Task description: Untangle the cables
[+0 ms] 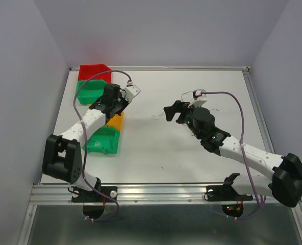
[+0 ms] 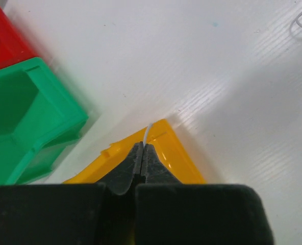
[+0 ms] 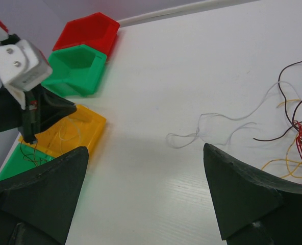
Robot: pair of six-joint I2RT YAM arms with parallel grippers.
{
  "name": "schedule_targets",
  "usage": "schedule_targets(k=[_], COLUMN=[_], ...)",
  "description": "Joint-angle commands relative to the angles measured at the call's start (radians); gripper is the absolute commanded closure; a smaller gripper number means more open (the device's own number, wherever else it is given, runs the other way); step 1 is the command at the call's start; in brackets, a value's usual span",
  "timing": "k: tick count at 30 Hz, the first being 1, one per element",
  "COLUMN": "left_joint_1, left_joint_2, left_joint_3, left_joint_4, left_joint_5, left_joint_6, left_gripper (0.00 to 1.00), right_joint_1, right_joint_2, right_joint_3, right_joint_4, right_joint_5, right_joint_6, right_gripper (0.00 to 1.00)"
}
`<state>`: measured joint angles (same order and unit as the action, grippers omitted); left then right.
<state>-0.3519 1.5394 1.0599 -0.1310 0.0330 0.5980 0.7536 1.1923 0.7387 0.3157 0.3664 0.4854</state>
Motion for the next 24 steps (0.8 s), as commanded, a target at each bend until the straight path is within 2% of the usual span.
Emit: schedule_targets(k=[1,8,12,15,16,19,24], left_joint_1=[0.086,0.189,0.189,0.189,0.191,0.191,0.191], left_joint_2=[-0.097,-0.056,-0.039,-0.016,-0.013,-0.044,-0.151], left_joint_3=[-0.055,-0.081,-0.087,-0.077,-0.074,-0.083,-0.089], left_joint_4=[0.067,0.062,0.045,0.031,0.027,0.037,0.022], left_joint_5=[0.090,0.102,0.093,0.074,0.074,0.094,0.137], left_joint_6=[-0.029,-0.020,-0.003,-0.010,-0.013,-0.015,-0.001], left_gripper=[1.00,1.00,1.00,0.95,0.83,0.65,0.50], right_joint_1=[-0.005,-0.005,-0.004,-0.005,-0.005,-0.005,-0.005], right_joint_2=[-0.013,-0.005,0.000,0.012,0.016,0.044,0.049], right_joint_3=[0.010,0.011,0.011,0.016,0.018,0.036,0.042], right_joint_4=[0.054,0.056,0.056,0.054,0.054,0.034,0.022], right_joint_5=[0.009,0.006,0.005,0.003,0.002,0.002,0.005], right_joint_6=[-0.018,-0.018,-0.018,-0.019,-0.019,-0.013,-0.007], right_gripper=[0.01,0.01,0.02,0.01,0.01,0.01,0.01])
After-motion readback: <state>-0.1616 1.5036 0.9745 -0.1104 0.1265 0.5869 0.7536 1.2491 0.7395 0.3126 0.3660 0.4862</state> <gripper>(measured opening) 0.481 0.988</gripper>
